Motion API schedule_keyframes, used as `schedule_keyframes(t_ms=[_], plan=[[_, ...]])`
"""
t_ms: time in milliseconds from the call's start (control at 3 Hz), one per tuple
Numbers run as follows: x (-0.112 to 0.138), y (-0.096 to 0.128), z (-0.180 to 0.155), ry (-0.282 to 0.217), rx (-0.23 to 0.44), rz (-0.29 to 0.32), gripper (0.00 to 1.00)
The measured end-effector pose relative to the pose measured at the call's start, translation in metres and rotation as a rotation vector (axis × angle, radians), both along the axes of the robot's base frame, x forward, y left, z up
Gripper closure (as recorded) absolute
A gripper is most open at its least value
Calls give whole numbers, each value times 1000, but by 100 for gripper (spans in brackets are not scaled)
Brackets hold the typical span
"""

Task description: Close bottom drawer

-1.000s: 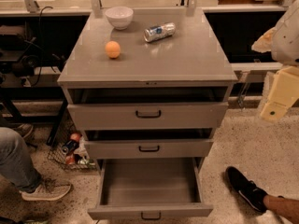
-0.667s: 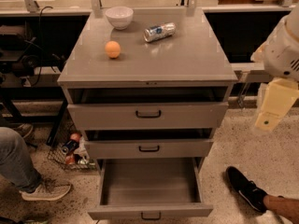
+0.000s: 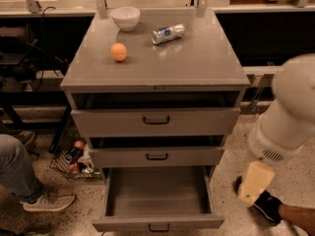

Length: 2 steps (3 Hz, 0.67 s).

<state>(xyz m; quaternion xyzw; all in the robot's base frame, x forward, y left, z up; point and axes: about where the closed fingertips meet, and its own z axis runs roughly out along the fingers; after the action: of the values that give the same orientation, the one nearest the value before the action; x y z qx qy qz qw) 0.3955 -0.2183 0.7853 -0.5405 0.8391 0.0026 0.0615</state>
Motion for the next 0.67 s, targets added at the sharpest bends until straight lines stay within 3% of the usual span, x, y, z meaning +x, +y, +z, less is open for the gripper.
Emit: schedule_keyframes(t_ms=[333, 667], plan=[[-30, 15, -95, 106, 35, -11, 0], [-53, 12, -118, 159, 23, -4, 0]])
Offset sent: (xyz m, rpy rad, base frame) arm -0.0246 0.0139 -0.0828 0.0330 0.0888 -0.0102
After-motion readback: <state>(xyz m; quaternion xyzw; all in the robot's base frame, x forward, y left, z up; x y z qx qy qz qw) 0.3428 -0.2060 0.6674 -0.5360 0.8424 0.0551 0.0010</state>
